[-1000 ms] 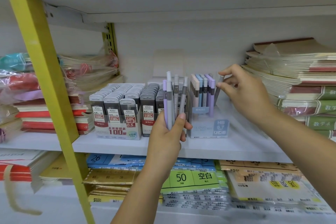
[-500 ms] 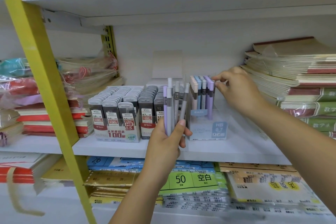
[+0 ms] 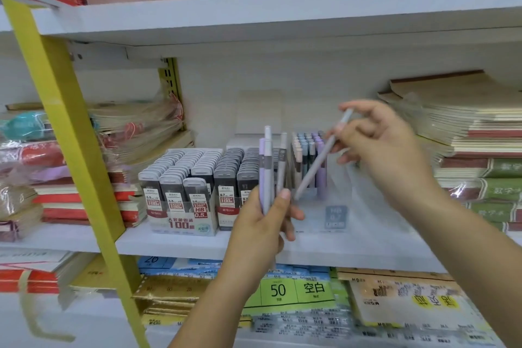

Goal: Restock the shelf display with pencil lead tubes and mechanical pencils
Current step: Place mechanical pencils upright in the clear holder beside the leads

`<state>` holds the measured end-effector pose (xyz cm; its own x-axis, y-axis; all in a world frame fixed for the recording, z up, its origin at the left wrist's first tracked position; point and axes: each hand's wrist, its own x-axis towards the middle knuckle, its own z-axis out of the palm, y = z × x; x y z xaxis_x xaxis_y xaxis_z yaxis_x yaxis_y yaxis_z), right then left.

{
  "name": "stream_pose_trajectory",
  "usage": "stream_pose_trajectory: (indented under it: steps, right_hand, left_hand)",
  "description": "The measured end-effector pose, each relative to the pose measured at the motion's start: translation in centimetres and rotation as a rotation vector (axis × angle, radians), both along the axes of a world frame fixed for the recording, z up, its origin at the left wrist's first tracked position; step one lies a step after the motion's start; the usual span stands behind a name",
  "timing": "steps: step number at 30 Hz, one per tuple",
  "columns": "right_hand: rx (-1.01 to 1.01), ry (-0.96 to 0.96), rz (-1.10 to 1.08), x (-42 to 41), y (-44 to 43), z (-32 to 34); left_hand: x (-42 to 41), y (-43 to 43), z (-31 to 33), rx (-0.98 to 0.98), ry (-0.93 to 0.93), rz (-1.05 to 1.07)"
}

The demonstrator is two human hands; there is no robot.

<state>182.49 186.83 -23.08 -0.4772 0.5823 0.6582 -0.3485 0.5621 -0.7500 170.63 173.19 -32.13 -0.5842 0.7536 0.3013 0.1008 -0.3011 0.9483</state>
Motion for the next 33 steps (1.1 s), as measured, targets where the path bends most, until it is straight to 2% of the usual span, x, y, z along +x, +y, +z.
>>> stream_pose_trajectory:
  steps: [2,6,12,18,21,26,29,31,33]
  right_hand:
    - [0.117,0.042,-0.067,0.8,1.3,0.9]
    - [0.334,-0.104,-0.209,0.6,2.6,0.5]
    - [0.417,-0.209,-0.346,-0.2,4.4,-0.7]
    - [0.446,-0.376,-0.361,-0.8,5.3,-2.4]
    - [0.478,-0.402,-0.384,-0.8,5.5,-2.6]
    - [0.66,-0.484,-0.514,-1.6,5.5,-3.1]
    - [0.64,-0.499,-0.56,-1.9,4.5,-3.0]
    - [0.556,-0.435,-0.558,-1.5,3.6,-2.4]
    - [0.357,-0.285,-0.377,-1.0,2.0,-1.5]
  left_hand:
    - [-0.5,-0.2,0.0,-0.009,-0.004,0.043]
    - [-1.0,-0.3,0.3,-0.02,-0.034,0.069]
    - [-0.8,0.4,0.9,-0.003,-0.098,0.035]
    - [-0.5,0.9,0.7,-0.004,-0.092,0.009]
    - [-0.4,1.1,0.7,-0.012,-0.077,0.005]
    - [-0.3,1.3,0.5,-0.026,-0.104,0.005]
    - [-0.5,1.1,0.3,-0.025,-0.135,0.007]
    - [-0.7,0.9,0.2,-0.026,-0.139,-0.011]
    - [-0.7,0.8,0.3,-0.028,-0.121,-0.043]
